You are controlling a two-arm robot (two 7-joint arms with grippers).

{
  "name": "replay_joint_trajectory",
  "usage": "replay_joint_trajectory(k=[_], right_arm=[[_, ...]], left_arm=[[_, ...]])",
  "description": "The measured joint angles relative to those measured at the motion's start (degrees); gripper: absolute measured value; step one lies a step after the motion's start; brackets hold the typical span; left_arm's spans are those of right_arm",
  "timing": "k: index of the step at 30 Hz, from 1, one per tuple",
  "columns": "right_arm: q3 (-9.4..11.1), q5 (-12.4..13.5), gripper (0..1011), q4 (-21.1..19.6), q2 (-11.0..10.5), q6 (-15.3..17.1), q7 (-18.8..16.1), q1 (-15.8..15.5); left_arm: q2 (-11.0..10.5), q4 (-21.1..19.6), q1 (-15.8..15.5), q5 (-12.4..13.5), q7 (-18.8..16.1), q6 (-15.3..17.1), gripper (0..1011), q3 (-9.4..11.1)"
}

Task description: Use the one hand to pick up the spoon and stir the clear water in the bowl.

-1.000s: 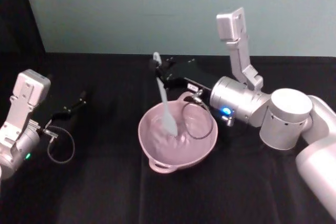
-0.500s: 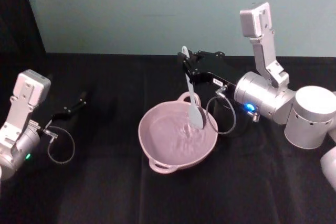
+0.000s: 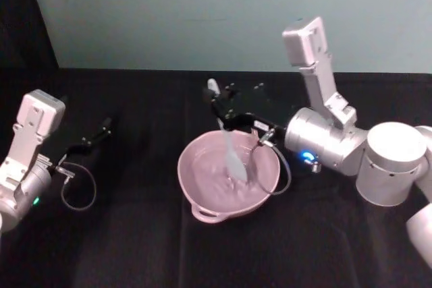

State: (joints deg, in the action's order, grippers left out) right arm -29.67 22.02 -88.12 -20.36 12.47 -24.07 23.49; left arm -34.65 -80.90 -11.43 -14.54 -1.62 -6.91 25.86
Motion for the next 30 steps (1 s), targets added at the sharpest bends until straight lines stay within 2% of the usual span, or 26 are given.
replay_joint_trajectory(k=[6,13,21,24,30], right_arm=[[-2.23,-0.18,110,-0.39,1.60,0.12,-1.31,0.28],[-3.44,-0.09,110,1.63,3.34,-0.27,-1.95,1.47],[-2.84,0.80,110,6.32,5.22,-2.00,-1.98,3.34],[-1.94,1.29,110,8.99,5.91,-2.93,-1.77,4.43],[-0.03,1.88,110,11.48,5.93,-3.75,-0.76,5.19]], left_arm=[[0.00,0.00,0.00,0.00,0.00,0.00,1011,0.00],[0.00,0.00,0.00,0.00,0.00,0.00,1011,0.00],[0.00,0.00,0.00,0.00,0.00,0.00,1011,0.00],[0.00,0.00,0.00,0.00,0.00,0.00,1011,0.00],[0.00,0.00,0.00,-0.01,0.00,0.00,1011,0.00]])
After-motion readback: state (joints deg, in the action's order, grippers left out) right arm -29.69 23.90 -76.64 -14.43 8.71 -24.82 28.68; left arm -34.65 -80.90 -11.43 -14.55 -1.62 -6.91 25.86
